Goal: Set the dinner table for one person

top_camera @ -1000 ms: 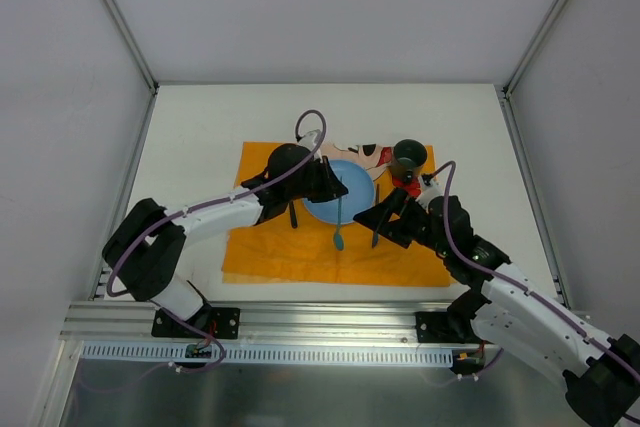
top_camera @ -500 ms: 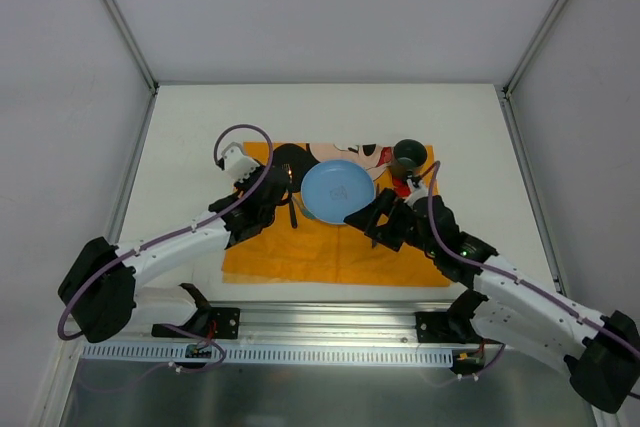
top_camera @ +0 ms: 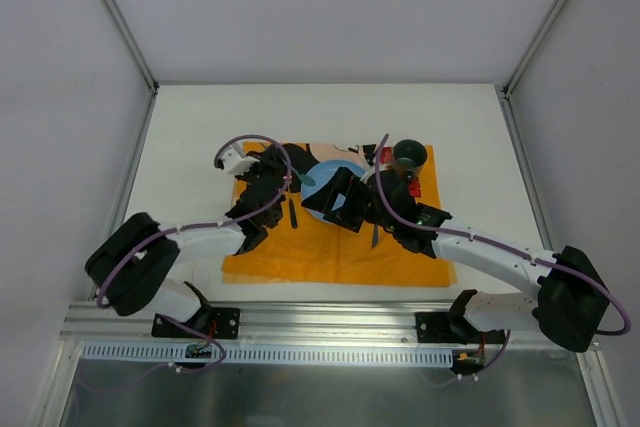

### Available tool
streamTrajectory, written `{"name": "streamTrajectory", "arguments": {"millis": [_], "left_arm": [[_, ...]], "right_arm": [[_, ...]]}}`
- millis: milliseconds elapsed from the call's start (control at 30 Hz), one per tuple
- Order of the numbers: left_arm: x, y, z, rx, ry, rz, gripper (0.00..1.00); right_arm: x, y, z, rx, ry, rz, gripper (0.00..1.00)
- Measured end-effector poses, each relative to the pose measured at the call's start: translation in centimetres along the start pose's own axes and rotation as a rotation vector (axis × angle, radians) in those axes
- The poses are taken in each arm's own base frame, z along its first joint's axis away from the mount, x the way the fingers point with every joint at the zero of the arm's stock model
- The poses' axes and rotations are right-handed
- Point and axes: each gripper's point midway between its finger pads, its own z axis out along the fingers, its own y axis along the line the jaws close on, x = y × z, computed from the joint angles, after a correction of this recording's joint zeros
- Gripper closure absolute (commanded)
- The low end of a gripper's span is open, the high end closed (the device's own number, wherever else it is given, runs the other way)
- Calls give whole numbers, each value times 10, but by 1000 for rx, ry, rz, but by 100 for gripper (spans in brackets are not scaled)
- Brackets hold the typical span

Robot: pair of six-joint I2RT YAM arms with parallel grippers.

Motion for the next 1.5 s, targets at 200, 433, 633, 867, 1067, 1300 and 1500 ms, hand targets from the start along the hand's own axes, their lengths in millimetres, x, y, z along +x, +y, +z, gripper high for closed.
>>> {"name": "streamTrajectory", "arguments": {"millis": [200,433,633,867,1067,1300,1500], "left_arm": [[50,28,8,46,87,133,100],[30,-13,25,157,54,52,100],[8,-72,38,338,37,36,100],[-40,-155,33,632,-17,56,100],[-101,-211,-3,869,-120,56,100],[-108,-229,-24,973,-166,132,100],[-98,-224,-26,991,-187,244,100]], "right_arm": [[-7,14,0,-30,-22,17,4],[-33,32,1,-85,-145,83,5],[-74,48,-7,-213,-337,196,7],[-141,53,-9,-377,-505,385,7],[-182,9,56,-443,-522,619,18],[-177,-20,158,-423,-429,791,16],[-172,17,144,-509,-406,739,15]]}}
